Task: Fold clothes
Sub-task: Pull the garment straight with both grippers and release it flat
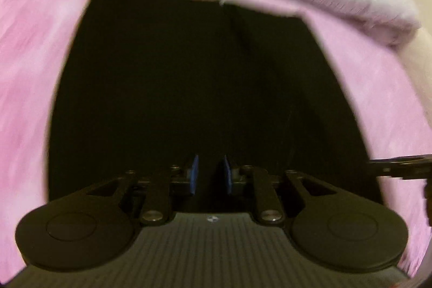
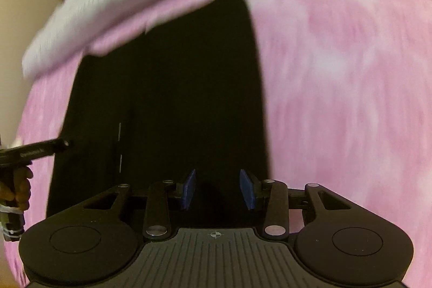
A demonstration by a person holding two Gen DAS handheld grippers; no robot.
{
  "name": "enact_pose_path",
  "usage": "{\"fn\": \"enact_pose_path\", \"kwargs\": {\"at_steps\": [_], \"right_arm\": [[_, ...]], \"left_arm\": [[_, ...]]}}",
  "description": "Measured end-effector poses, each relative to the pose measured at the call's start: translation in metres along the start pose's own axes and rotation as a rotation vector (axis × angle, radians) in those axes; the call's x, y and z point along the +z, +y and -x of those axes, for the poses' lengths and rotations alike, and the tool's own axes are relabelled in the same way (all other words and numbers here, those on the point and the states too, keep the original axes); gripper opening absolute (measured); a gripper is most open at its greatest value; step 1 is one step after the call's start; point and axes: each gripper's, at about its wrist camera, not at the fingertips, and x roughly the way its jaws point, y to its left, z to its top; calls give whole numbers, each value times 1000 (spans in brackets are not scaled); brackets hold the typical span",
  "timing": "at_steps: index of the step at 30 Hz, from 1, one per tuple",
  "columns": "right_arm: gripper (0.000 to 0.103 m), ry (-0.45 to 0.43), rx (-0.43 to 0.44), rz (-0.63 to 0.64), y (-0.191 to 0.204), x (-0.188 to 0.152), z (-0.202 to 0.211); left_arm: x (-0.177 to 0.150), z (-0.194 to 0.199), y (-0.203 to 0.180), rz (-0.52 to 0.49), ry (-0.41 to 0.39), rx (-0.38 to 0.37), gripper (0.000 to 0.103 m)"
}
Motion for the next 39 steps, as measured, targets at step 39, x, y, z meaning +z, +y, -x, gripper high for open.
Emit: {"fn": "enact_pose_path", "kwargs": {"at_steps": [39], "right_arm": [[40, 195, -252, 99, 139, -227, 79]], "left_arm": [[-217, 150, -31, 127, 239, 188, 15]]}}
